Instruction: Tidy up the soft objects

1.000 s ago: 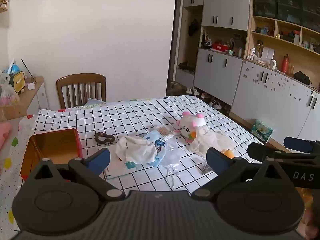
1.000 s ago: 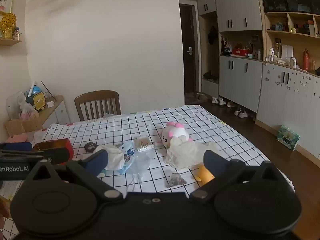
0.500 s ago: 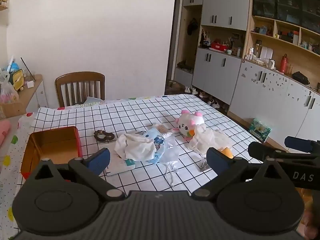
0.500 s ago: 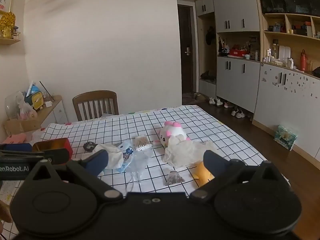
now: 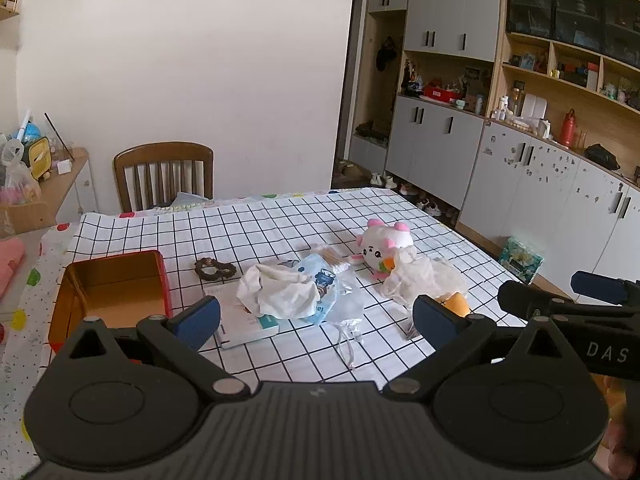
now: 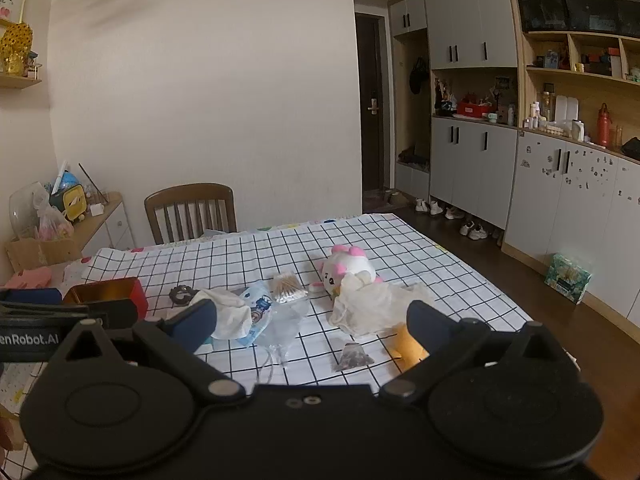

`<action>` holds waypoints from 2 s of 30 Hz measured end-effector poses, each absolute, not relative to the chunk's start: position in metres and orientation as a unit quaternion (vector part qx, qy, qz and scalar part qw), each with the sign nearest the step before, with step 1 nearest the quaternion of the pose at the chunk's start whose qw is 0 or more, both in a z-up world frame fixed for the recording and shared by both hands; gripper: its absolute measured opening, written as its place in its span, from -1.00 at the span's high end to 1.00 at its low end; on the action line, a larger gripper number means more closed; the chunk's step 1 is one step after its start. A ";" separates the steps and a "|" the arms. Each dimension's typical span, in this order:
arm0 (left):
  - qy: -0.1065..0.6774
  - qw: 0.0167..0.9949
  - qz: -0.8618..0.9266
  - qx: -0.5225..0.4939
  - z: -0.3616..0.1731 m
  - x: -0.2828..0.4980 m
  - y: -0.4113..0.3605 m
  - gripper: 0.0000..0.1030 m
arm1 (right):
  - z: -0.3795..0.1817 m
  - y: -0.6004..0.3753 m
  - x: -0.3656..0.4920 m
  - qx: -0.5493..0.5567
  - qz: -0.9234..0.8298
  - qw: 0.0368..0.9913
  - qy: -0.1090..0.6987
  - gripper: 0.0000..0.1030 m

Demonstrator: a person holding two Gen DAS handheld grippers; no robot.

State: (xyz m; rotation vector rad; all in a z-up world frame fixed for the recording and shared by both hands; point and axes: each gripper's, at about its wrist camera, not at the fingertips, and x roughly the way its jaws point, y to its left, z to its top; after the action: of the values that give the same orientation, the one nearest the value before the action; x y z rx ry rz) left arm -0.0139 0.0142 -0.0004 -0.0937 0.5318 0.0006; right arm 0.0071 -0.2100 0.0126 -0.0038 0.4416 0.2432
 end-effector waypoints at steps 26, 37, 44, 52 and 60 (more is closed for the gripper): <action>0.256 0.965 -0.003 -0.053 0.000 -0.020 0.031 -1.00 | 0.015 -0.194 0.001 -0.010 0.124 0.969 0.212 -0.97; 0.250 0.966 -0.009 -0.062 0.001 -0.018 0.038 -1.00 | 0.014 -0.190 0.001 -0.011 0.122 0.969 0.213 -0.97; 0.248 0.967 -0.009 -0.064 0.002 -0.016 0.042 -1.00 | 0.015 -0.189 0.002 -0.010 0.124 0.969 0.211 -0.96; 0.252 0.966 -0.018 -0.056 0.001 -0.010 0.040 -1.00 | 0.015 -0.189 0.005 -0.009 0.118 0.970 0.211 -0.94; 0.250 0.966 -0.025 -0.055 0.000 0.002 0.032 -1.00 | 0.015 -0.194 0.015 -0.012 0.113 0.971 0.211 -0.94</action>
State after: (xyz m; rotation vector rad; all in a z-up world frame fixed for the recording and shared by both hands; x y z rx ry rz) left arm 0.0016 0.0324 0.0001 -0.1106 0.5067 -0.0507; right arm 0.0152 -0.1943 0.0152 -0.0248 0.4257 0.2286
